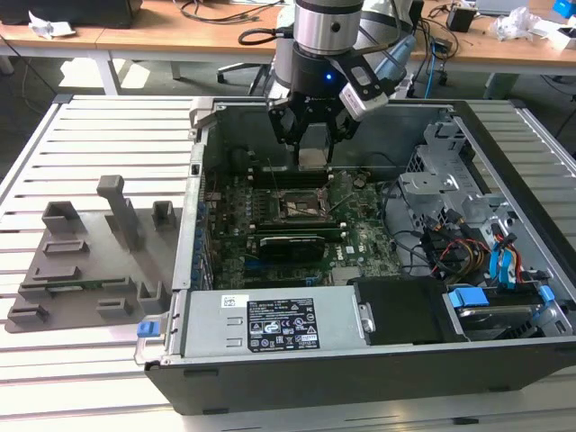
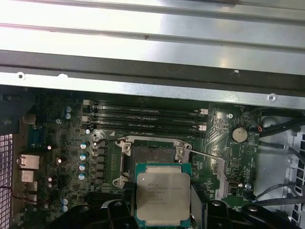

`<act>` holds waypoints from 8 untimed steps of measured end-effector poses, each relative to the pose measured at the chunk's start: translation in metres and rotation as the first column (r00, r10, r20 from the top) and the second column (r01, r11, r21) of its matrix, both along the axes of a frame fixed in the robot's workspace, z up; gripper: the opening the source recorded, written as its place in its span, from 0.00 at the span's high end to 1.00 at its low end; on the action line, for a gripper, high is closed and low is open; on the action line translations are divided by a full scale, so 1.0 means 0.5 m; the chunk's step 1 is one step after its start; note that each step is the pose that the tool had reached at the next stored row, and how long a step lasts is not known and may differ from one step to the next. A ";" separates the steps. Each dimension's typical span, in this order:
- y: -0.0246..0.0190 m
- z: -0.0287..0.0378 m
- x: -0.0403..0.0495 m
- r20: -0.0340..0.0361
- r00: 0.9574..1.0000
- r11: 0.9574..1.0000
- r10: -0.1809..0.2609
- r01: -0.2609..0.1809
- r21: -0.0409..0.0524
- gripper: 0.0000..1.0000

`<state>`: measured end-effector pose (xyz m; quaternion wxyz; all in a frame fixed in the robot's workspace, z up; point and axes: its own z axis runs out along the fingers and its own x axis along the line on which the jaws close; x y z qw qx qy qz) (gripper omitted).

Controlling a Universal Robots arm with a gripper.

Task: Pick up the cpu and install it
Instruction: 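Pick up the cpu and move it towards the insertion slot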

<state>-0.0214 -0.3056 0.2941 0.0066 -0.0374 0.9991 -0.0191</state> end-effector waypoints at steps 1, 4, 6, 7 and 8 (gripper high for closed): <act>0.0000 0.000 0.000 0.000 1.000 1.000 0.000 0.000 0.000 0.45; 0.0000 0.000 0.000 0.000 1.000 1.000 0.000 0.000 0.000 0.45; 0.0000 0.000 0.000 0.000 1.000 1.000 0.000 0.000 0.000 0.45; 0.0000 -0.001 0.000 0.000 1.000 1.000 0.000 0.000 0.000 0.45; 0.0000 -0.001 0.000 0.000 1.000 1.000 0.000 0.000 0.000 0.45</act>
